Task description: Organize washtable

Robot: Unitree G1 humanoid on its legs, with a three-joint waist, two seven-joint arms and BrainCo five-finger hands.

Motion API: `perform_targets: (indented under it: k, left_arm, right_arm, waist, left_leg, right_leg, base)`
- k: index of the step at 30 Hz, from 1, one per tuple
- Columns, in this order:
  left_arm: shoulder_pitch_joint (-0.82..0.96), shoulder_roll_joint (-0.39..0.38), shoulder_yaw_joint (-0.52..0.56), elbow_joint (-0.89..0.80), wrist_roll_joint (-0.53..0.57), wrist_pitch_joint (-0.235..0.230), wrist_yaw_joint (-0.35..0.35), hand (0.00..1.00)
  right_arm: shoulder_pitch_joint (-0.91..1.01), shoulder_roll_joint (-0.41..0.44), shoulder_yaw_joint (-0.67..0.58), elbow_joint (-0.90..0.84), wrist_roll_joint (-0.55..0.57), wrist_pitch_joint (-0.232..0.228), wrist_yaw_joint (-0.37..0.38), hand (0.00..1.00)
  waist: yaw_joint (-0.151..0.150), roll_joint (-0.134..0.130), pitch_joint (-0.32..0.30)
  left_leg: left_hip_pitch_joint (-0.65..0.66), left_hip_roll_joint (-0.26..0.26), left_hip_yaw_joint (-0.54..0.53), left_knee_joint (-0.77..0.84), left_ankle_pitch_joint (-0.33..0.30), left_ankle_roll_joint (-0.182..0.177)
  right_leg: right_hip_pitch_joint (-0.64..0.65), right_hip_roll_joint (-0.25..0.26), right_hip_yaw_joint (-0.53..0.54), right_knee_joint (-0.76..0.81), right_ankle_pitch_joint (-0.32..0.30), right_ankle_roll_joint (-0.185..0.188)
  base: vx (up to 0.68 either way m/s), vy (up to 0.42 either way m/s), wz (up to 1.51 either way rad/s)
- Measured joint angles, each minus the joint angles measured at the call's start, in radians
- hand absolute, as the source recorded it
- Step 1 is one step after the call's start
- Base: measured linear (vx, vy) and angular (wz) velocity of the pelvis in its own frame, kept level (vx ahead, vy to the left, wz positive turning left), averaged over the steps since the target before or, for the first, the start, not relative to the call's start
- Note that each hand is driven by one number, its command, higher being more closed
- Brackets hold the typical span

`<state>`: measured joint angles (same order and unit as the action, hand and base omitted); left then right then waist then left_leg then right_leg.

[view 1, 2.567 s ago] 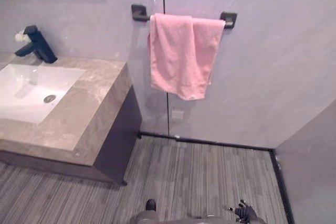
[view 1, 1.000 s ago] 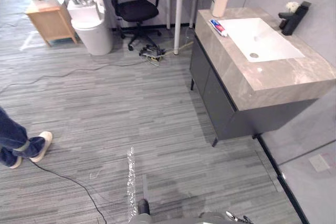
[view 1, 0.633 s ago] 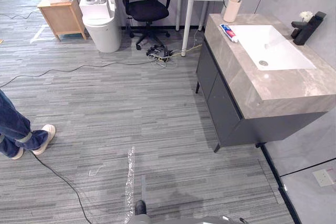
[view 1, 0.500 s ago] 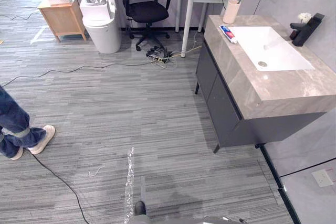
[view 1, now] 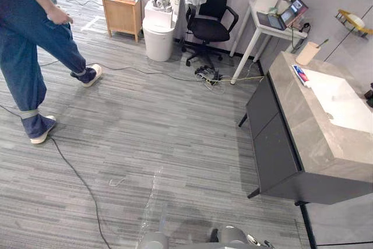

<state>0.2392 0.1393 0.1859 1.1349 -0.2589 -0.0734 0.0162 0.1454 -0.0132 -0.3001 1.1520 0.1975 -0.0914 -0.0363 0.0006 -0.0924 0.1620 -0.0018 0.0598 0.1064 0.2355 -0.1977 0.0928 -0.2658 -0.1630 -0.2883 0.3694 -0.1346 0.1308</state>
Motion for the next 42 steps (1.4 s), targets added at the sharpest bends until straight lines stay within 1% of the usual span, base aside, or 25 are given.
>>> perform_targets:
  k: [2,4,6,7,8,9,10,11,12,14,16,17,19,22,23,24,25,26,28,29,31,34,37,40,42]
  left_arm:
    - [0.007,-0.001,0.000,0.003,0.031,0.003,-0.011,0.00]
    - [0.011,-0.002,0.002,0.003,0.078,0.013,-0.022,0.00]
    - [0.024,-0.006,0.003,0.000,0.125,0.022,-0.041,0.00]
    - [0.030,-0.017,0.004,-0.005,0.144,0.026,-0.045,0.00]
    - [0.042,-0.034,0.008,-0.006,0.156,0.028,-0.046,0.00]
    - [0.063,-0.041,0.011,-0.006,0.156,0.030,-0.048,0.00]
    - [0.069,-0.036,0.021,-0.008,0.157,0.030,-0.050,0.00]
    - [0.068,-0.037,0.028,-0.008,0.158,0.042,-0.044,0.00]
    - [0.057,-0.058,0.026,-0.020,0.162,0.048,-0.030,0.00]
    - [0.023,-0.053,0.020,-0.036,0.165,0.047,-0.023,0.00]
    - [0.001,-0.036,0.020,-0.061,0.152,0.038,-0.011,0.00]
    - [0.004,-0.033,0.021,-0.077,0.119,0.026,0.001,0.00]
    - [0.005,-0.042,0.021,-0.087,0.069,0.015,0.009,0.00]
    - [-0.002,-0.057,0.021,-0.091,0.012,0.008,0.012,0.00]
    - [0.004,-0.064,0.019,-0.091,0.000,0.009,0.012,0.00]
    - [0.008,-0.071,0.020,-0.090,-0.008,0.009,0.015,0.00]
    - [0.014,-0.052,0.019,-0.095,-0.007,0.006,0.021,0.00]
    - [0.011,-0.041,0.017,-0.108,-0.007,-0.002,0.036,0.00]
    - [0.004,-0.030,0.015,-0.113,-0.006,-0.015,0.052,0.00]
    - [0.003,-0.021,0.015,-0.111,-0.006,-0.010,0.058,0.00]
    - [-0.010,-0.007,0.009,-0.102,-0.006,-0.010,0.063,0.00]
    - [-0.062,0.036,-0.098,-0.017,0.065,0.022,0.079,0.00]
    - [-0.066,0.039,-0.198,0.030,0.083,0.048,0.083,0.00]
    - [-0.106,0.043,-0.275,0.054,0.076,0.054,0.084,0.00]
    - [-0.133,0.032,-0.313,0.076,0.064,0.052,0.044,0.00]
  right_arm:
    - [0.012,-0.004,-0.001,0.001,0.007,0.004,0.000,0.00]
    - [0.019,-0.003,-0.010,0.000,0.010,0.008,0.001,0.00]
    - [0.020,-0.004,-0.040,0.000,0.005,0.013,0.012,0.00]
    - [0.024,-0.013,-0.048,-0.001,0.006,0.019,0.023,0.00]
    - [0.035,-0.030,-0.051,-0.002,0.010,0.027,0.030,0.00]
    - [0.043,-0.037,-0.055,-0.001,0.011,0.029,0.035,0.00]
    - [0.052,-0.030,-0.064,0.001,0.013,0.031,0.034,0.00]
    - [0.067,-0.028,-0.077,-0.001,0.022,0.029,0.037,0.00]
    - [0.052,-0.066,-0.073,-0.005,0.024,0.030,0.037,0.00]
    - [0.012,-0.066,-0.066,-0.009,0.023,0.023,0.018,0.00]
    - [-0.010,-0.051,-0.051,-0.005,0.015,0.028,0.013,0.00]
    - [-0.010,-0.048,-0.043,-0.004,0.000,0.027,0.014,0.00]
    - [-0.015,-0.047,-0.045,0.001,-0.011,0.027,0.014,0.00]
    - [-0.017,-0.038,-0.084,0.004,-0.023,0.028,0.017,0.00]
    - [-0.013,-0.038,-0.090,0.006,-0.034,0.027,0.015,0.00]
    - [-0.011,-0.038,-0.089,0.006,-0.043,0.026,0.014,0.00]
    - [-0.012,-0.026,-0.093,0.012,-0.056,0.023,0.007,0.00]
    - [-0.014,-0.016,-0.087,0.013,-0.076,0.022,0.002,0.00]
    - [-0.011,-0.010,-0.089,0.031,-0.101,0.023,-0.011,0.00]
    - [-0.018,-0.006,-0.111,0.043,-0.111,0.023,-0.018,0.00]
    - [-0.017,0.003,-0.116,0.040,-0.109,0.023,-0.020,0.00]
    - [0.008,0.011,-0.114,-0.004,-0.053,0.021,-0.022,0.00]
    - [0.021,0.006,-0.103,-0.041,-0.009,0.013,-0.019,0.00]
    - [0.018,-0.011,-0.058,-0.063,-0.039,0.013,-0.008,0.00]
    - [0.018,-0.041,-0.040,-0.047,-0.089,0.025,-0.003,0.00]
  waist:
    - [-0.018,0.003,0.002]
    - [-0.025,0.005,0.000]
    - [-0.036,0.019,-0.012]
    - [-0.046,0.043,-0.030]
    - [-0.052,0.085,-0.056]
    - [-0.049,0.107,-0.078]
    - [-0.063,0.092,-0.099]
    - [-0.060,0.104,-0.112]
    - [-0.032,0.152,-0.110]
    - [-0.021,0.154,-0.079]
    - [-0.012,0.118,-0.055]
    - [-0.010,0.092,-0.045]
    - [0.005,0.089,-0.045]
    - [0.011,0.088,-0.045]
    - [0.012,0.088,-0.044]
    - [0.011,0.085,-0.044]
    - [0.017,0.062,-0.047]
    - [0.012,0.043,-0.048]
    - [0.027,0.018,-0.050]
    - [0.032,0.020,-0.053]
    - [0.021,0.016,-0.058]
    - [0.006,0.044,-0.063]
    - [-0.018,0.075,-0.058]
    - [-0.054,0.077,-0.066]
    - [-0.041,0.101,-0.098]
  left_leg:
    - [0.072,-0.039,0.008,-0.075,-0.010,-0.019]
    - [0.129,-0.074,0.013,-0.110,-0.027,-0.029]
    - [0.156,-0.084,0.014,-0.110,-0.070,-0.040]
    - [0.147,-0.066,0.017,-0.078,-0.122,-0.063]
    - [0.139,-0.017,0.039,-0.037,-0.178,-0.123]
    - [0.137,0.003,0.041,0.019,-0.192,-0.171]
    - [0.076,0.017,0.063,0.175,-0.186,-0.193]
    - [-0.013,0.069,0.115,0.440,-0.175,-0.204]
    - [-0.079,0.162,0.146,0.659,-0.082,-0.156]
    - [-0.134,0.223,0.184,0.852,-0.091,-0.092]
    - [-0.182,0.229,0.192,0.884,-0.109,-0.077]
    - [-0.229,0.228,0.176,0.845,-0.124,-0.097]
    - [-0.297,0.222,0.139,0.706,-0.141,-0.130]
    - [-0.339,0.187,-0.040,0.279,-0.082,-0.225]
    - [-0.312,0.176,-0.151,0.116,-0.046,-0.281]
    - [-0.299,0.174,-0.164,0.102,0.023,-0.345]
    - [-0.265,0.135,-0.148,0.120,0.076,-0.346]
    - [-0.261,0.146,-0.129,0.172,0.022,-0.311]
    - [-0.235,0.148,-0.112,0.267,-0.041,-0.294]
    - [-0.197,0.177,-0.042,0.336,-0.101,-0.261]
    - [-0.155,0.192,0.033,0.339,-0.116,-0.246]
    - [-0.024,0.199,0.191,0.247,-0.106,-0.226]
    - [0.145,0.163,0.342,0.099,-0.078,-0.179]
    - [0.245,0.117,0.470,-0.009,-0.072,-0.173]
    - [0.272,0.078,0.540,-0.078,-0.041,-0.164]
  right_leg:
    - [-0.010,0.003,-0.014,-0.259,0.106,0.002]
    - [-0.030,-0.002,-0.015,-0.275,0.120,-0.016]
    - [-0.049,0.016,-0.010,-0.234,0.155,-0.078]
    - [-0.077,0.048,-0.009,-0.166,0.180,-0.129]
    - [-0.091,0.102,-0.022,-0.107,0.175,-0.170]
    - [-0.083,0.133,-0.030,-0.107,0.173,-0.178]
    - [-0.053,0.163,-0.024,-0.140,0.196,-0.199]
    - [0.022,0.198,-0.019,-0.207,0.206,-0.228]
    - [0.072,0.264,0.023,-0.235,0.196,-0.245]
    - [0.166,0.274,0.096,-0.265,0.164,-0.245]
    - [0.265,0.236,0.161,-0.288,0.136,-0.241]
    - [0.319,0.205,0.201,-0.291,0.104,-0.224]
    - [0.368,0.167,0.255,-0.285,0.058,-0.183]
    - [0.384,0.106,0.360,-0.224,-0.060,-0.097]
    - [0.381,0.088,0.417,-0.185,-0.108,-0.058]
    - [0.382,0.079,0.450,-0.173,-0.128,-0.038]
    - [0.378,0.044,0.506,-0.168,-0.137,-0.033]
    - [0.333,0.063,0.512,-0.091,-0.136,-0.038]
    - [0.301,0.092,0.509,-0.048,-0.093,-0.057]
    - [0.307,0.096,0.546,-0.068,-0.061,-0.022]
    - [0.300,0.089,0.565,-0.075,-0.029,-0.019]
    - [0.182,0.095,0.551,0.045,0.113,-0.023]
    - [0.107,0.058,0.395,0.137,0.204,-0.085]
    - [0.085,0.044,0.178,0.223,0.111,-0.108]
    - [0.102,0.044,0.029,0.083,0.098,-0.124]
  base:
    - [0.28,0.084,0.22]
    - [0.38,0.046,0.14]
    - [0.47,0.004,0.10]
    - [0.70,-0.059,0.04]
    - [0.76,-0.074,-0.02]
    - [0.73,-0.070,-0.10]
    - [0.67,-0.097,-0.23]
    - [0.95,-0.082,-0.86]
    - [0.92,-0.052,-1.07]
    - [0.75,0.048,-1.04]
    - [0.59,0.079,-0.62]
    - [0.50,0.158,-0.57]
    - [0.44,0.239,-0.75]
    - [0.38,0.451,-0.98]
    - [0.29,0.417,-1.03]
    - [0.31,0.428,-1.57]
    - [0.46,0.553,-1.72]
    - [0.44,0.513,-1.70]
    - [0.33,0.400,-2.06]
    - [0.26,0.429,-2.38]
    - [0.13,0.301,-1.72]
    - [0.09,0.261,-1.75]
    - [0.02,0.210,-1.56]
    - [-0.05,0.139,-1.22]
    - [-0.03,0.073,-1.84]
